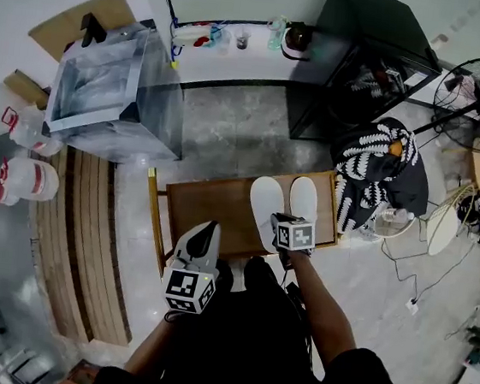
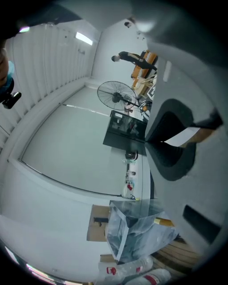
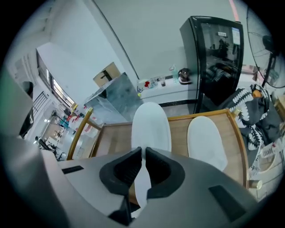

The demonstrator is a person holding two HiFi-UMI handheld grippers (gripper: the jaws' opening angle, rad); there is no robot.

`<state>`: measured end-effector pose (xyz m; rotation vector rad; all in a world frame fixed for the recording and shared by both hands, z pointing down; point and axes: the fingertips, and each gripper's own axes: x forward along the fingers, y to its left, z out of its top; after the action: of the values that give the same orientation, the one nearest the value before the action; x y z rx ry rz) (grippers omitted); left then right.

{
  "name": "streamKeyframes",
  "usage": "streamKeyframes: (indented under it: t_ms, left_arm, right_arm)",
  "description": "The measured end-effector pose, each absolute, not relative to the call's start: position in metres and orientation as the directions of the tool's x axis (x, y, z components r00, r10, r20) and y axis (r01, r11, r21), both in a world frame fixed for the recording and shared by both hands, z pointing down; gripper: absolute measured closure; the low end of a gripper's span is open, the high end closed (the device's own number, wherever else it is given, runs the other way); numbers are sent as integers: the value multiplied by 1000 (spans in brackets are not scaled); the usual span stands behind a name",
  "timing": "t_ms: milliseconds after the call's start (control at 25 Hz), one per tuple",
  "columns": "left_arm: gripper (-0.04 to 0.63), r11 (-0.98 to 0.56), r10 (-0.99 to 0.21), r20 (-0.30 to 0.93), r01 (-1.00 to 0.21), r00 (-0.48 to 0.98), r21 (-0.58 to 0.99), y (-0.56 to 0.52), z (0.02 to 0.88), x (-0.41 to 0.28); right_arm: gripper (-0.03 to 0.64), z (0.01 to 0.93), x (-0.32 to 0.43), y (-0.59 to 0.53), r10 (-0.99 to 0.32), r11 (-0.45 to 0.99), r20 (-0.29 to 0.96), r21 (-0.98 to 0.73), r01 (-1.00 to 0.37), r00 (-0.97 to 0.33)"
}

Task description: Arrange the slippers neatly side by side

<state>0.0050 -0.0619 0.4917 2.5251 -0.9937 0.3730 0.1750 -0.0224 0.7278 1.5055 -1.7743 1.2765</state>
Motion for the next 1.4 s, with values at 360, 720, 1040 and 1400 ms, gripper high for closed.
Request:
streamKeyframes:
  t_ms: [360,720,1040,1400]
  left_arm:
    - [578,-736,-501,407,-623,764,265,-54,498,60]
    - [578,-761,-446,444,-590,777,270,-47,510,98]
    - [578,-750,-445,474,-605,760,267,-52,520,108]
    - [578,-726,-462,493,-634,737,267,-56,525,103]
  right_arm:
    - [584,742,213,-4,-511,-173,817,-402,-899,-267]
    - [586,769,224,1,-499,-225,810,-464,-857,-308]
    - [586,785,216,-12,-457,-170,814,-476,-863,-358]
    - [586,803,215,-20,-420,-176,829,-474,-863,-370]
